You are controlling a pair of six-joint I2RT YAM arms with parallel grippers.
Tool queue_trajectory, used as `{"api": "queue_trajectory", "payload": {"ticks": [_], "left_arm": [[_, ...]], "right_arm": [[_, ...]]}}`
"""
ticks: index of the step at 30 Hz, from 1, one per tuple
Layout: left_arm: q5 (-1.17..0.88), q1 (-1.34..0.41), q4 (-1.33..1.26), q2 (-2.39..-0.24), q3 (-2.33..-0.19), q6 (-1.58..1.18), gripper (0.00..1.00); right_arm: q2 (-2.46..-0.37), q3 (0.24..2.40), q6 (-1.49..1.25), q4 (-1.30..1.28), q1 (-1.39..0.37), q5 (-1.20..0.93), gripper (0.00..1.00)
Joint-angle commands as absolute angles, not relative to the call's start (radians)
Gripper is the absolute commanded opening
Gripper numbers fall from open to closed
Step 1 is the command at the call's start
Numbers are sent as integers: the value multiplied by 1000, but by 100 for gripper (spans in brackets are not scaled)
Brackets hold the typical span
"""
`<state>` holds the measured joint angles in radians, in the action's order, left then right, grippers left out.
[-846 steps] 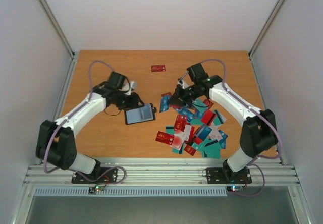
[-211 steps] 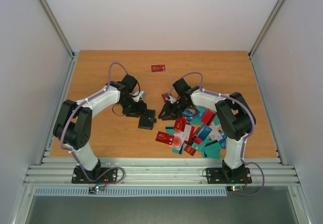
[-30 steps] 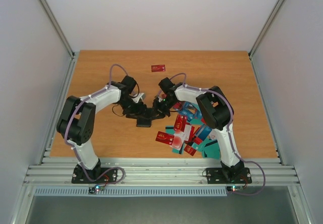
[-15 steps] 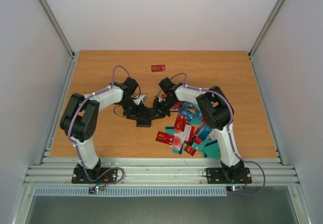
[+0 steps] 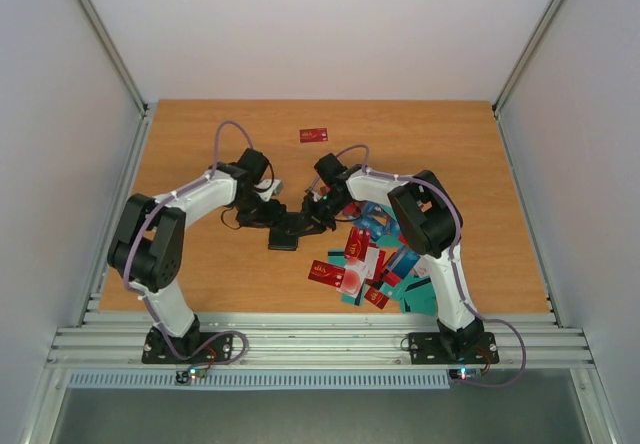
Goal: Put the credit cards into the card holder
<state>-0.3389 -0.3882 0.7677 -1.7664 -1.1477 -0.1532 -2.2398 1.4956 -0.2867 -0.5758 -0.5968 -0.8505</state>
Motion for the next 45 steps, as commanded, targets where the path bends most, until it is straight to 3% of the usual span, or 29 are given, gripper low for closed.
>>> {"api": "queue_trajectory", "payload": {"ticks": [1,14,28,37,45], "left_arm": [[-305,-387,725,-1738,-1135,-144,73],[-360,-387,662,-1880,-1135,-95,71],[-267,-438,725,-1931,-1149,-63,46],[-221,-491,749,-1990,-1194,-61,55],[-233,-534,752,-2016,-1220,-94,56]], "right_arm": [[-2384,1430,-314,-654,-600,-591,17],[-2384,1429,-319,-647,-601,-598,16],[-2366,1477,-317,-679,-601,-602,16],[-2349,1520,-325,-702,-600,-614,16],[-2350,1533,-336,-718,-601,-611,17]]}}
